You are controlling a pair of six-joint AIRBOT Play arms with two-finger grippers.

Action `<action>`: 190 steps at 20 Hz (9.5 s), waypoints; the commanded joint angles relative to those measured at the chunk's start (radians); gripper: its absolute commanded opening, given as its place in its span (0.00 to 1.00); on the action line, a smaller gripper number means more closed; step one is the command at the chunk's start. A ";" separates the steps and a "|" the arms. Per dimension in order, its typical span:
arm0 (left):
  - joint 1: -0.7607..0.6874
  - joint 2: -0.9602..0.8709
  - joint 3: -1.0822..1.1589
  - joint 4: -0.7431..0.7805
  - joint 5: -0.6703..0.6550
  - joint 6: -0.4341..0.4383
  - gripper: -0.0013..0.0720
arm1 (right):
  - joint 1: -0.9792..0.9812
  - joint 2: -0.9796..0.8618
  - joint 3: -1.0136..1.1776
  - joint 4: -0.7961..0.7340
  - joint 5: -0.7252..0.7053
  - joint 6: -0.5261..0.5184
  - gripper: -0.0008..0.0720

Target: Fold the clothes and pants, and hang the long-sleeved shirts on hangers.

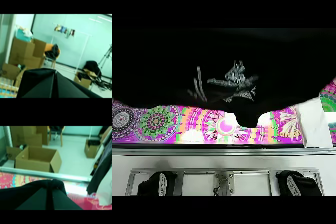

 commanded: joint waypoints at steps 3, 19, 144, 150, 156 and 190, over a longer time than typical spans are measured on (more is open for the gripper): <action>0.124 0.019 0.014 -0.013 -0.134 0.001 0.03 | 0.001 0.039 0.004 -0.050 0.090 0.127 0.03; -0.322 -1.162 0.016 0.067 -0.205 0.022 0.03 | 0.070 -0.986 0.005 -0.104 0.285 0.182 0.03; -0.305 -1.262 -0.016 0.163 -0.380 0.053 0.12 | 0.060 -0.804 -0.477 0.031 -0.142 0.153 0.27; -0.298 -1.252 0.143 0.105 -0.352 0.012 0.79 | 0.009 -0.761 -0.454 0.126 -0.213 0.105 0.94; -0.357 -1.082 -0.032 0.126 -0.369 0.019 0.03 | -0.257 -0.732 -0.535 0.126 0.161 -0.077 0.97; -0.993 -1.344 0.048 0.116 -0.152 -0.072 0.03 | -0.150 -0.867 -0.121 -0.048 0.533 0.043 0.03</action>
